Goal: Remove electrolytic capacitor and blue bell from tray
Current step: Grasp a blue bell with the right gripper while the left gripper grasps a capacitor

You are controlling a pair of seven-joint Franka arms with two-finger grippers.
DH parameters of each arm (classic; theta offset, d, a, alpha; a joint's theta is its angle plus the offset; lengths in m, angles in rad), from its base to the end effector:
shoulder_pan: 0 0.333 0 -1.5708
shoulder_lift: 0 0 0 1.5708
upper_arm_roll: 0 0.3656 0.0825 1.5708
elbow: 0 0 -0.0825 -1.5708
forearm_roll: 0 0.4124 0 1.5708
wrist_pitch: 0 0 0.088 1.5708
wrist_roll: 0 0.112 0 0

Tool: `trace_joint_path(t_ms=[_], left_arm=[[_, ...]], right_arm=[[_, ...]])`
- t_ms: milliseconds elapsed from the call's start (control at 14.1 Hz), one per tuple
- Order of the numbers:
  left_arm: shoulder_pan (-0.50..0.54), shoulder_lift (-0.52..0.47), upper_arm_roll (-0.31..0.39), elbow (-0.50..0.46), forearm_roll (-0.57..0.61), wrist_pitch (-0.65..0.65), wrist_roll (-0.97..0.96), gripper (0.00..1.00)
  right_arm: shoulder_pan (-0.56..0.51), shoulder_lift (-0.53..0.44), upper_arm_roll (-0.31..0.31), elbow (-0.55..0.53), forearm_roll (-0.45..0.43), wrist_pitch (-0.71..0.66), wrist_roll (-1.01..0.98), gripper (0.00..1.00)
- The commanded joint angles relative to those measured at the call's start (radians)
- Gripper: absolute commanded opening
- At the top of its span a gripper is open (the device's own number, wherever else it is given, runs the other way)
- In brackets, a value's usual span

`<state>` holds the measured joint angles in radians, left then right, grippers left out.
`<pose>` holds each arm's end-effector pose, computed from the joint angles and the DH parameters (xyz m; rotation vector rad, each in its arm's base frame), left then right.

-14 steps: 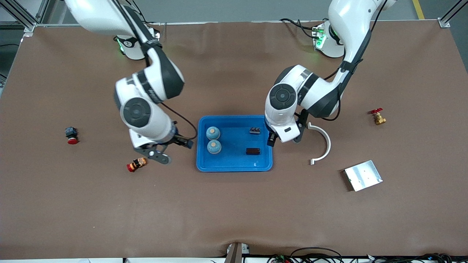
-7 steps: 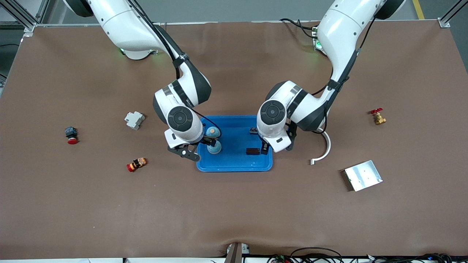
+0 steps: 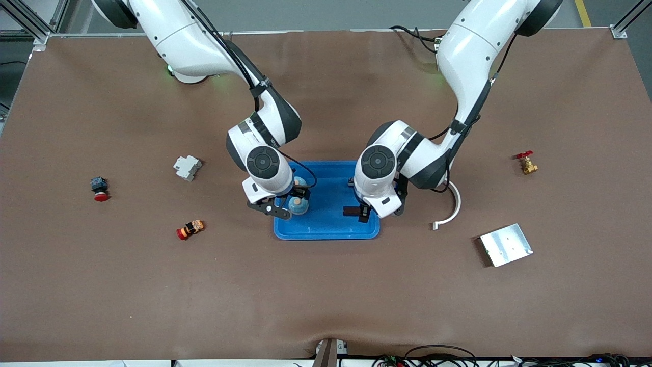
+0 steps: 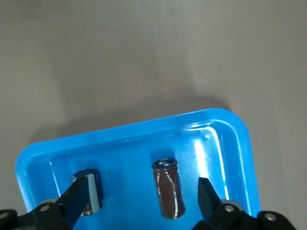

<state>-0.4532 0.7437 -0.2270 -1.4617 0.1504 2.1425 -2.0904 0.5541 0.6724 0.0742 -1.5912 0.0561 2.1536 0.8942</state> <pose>0.6247 -0.4525 0.2610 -2.3939 -1.9773 0.0574 0.5999 0.4292 0.2480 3.0872 -0.4871 -0.2226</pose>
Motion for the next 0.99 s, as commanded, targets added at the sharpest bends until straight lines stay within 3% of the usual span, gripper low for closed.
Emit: trace_joint_path(t_ms=[0,709,922], left_arm=[[-0.025,0.075,0.009,0.095,0.012,0.004,-0.054,1.00],[-0.053,0.149,0.012,0.118,0.017,0.134,-0.114,1.00],[-0.093,0.163,0.069,0.118,0.015,0.137,-0.112,1.00]], right_arm=[[0.000,-0.004,0.025,-0.012,-0.012,0.014,-0.012,1.00],[-0.002,0.019,0.059,-0.096,-0.038,0.135,-0.044,1.00],[-0.002,0.025,0.059,-0.096,-0.036,0.147,-0.044,1.00]])
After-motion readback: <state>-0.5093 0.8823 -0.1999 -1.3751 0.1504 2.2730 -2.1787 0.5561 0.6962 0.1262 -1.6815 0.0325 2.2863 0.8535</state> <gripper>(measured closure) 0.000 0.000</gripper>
